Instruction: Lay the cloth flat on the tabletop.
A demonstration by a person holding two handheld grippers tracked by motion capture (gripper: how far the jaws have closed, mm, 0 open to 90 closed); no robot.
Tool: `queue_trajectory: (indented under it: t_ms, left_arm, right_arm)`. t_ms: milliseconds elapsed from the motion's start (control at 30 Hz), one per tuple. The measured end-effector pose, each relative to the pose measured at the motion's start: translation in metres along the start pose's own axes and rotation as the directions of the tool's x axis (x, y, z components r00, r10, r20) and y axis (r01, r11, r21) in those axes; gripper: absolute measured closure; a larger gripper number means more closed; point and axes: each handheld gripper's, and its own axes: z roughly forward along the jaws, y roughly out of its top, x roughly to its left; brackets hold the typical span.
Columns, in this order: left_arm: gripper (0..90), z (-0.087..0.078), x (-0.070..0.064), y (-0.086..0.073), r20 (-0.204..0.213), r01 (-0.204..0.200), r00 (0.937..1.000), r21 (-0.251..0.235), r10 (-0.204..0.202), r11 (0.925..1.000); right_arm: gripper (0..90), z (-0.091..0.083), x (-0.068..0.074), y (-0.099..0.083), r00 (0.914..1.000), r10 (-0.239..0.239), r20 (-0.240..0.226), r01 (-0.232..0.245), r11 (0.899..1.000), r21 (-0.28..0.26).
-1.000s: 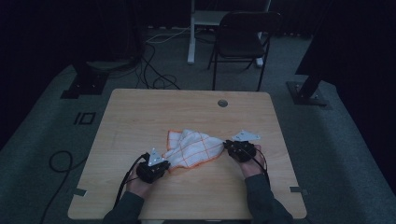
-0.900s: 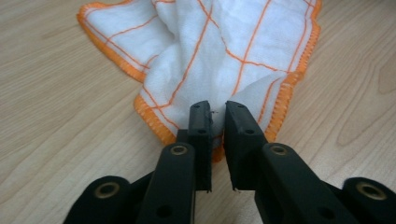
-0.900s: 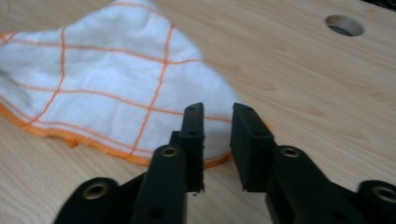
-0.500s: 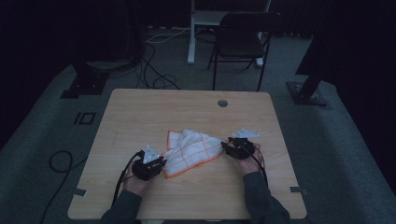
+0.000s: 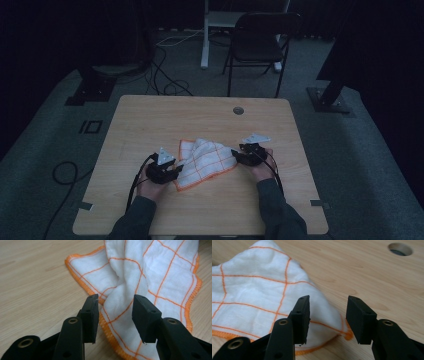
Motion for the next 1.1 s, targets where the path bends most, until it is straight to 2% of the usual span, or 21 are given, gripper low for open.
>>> queue_trajectory:
  t_ms: [100,167,267,400,567,700,833,1100]
  left_arm:
    - [63.4,0.003,0.0,-0.001,0.008,0.002,1.0,0.022,-0.002,0.9998]
    - [73.2,0.003,0.0,-0.002,0.013,0.004,0.9999,0.027,-0.005,0.9996]
    - [84.4,0.001,-0.002,-0.002,0.011,-0.006,0.9999,0.03,0.006,0.9995]
    - [89.1,-0.006,0.0,-0.005,0.003,-0.003,1.0,0.033,0.003,0.9994]
    - [90.0,-0.01,0.003,-0.012,-0.009,-0.001,1.0,0.053,0.001,0.9986]
    - [90.0,-0.01,0.005,-0.014,-0.022,0.013,0.9997,0.047,-0.012,0.9988]
    - [85.3,-0.01,0.007,-0.01,-0.032,0.015,0.9994,0.035,-0.014,0.9993]
    - [78.1,0.006,0.013,0.013,-0.049,0.018,0.9986,0.001,-0.018,0.9998]
  right_arm:
    - [57.9,0.005,0.002,0.001,0.9997,-0.008,-0.024,0.009,1.0,0.021]
    - [67.8,0.006,0.002,0.001,0.999,-0.007,-0.045,0.008,0.999,0.034]
    - [80.6,0.004,0.004,0.0,0.9985,-0.021,-0.05,0.023,0.999,0.045]
    - [84.8,-0.005,0.008,-0.001,0.9972,-0.037,-0.065,0.039,0.999,0.031]
    - [84.9,-0.018,0.013,-0.005,0.9963,-0.052,-0.068,0.053,0.999,0.012]
    - [84.9,-0.026,0.017,-0.01,0.9954,-0.064,-0.071,0.065,0.998,0.005]
    - [84.9,-0.032,0.019,-0.014,0.9949,-0.071,-0.071,0.071,0.997,0.001]
    - [84.9,-0.035,0.019,-0.02,0.9949,-0.074,-0.068,0.075,0.997,0.007]
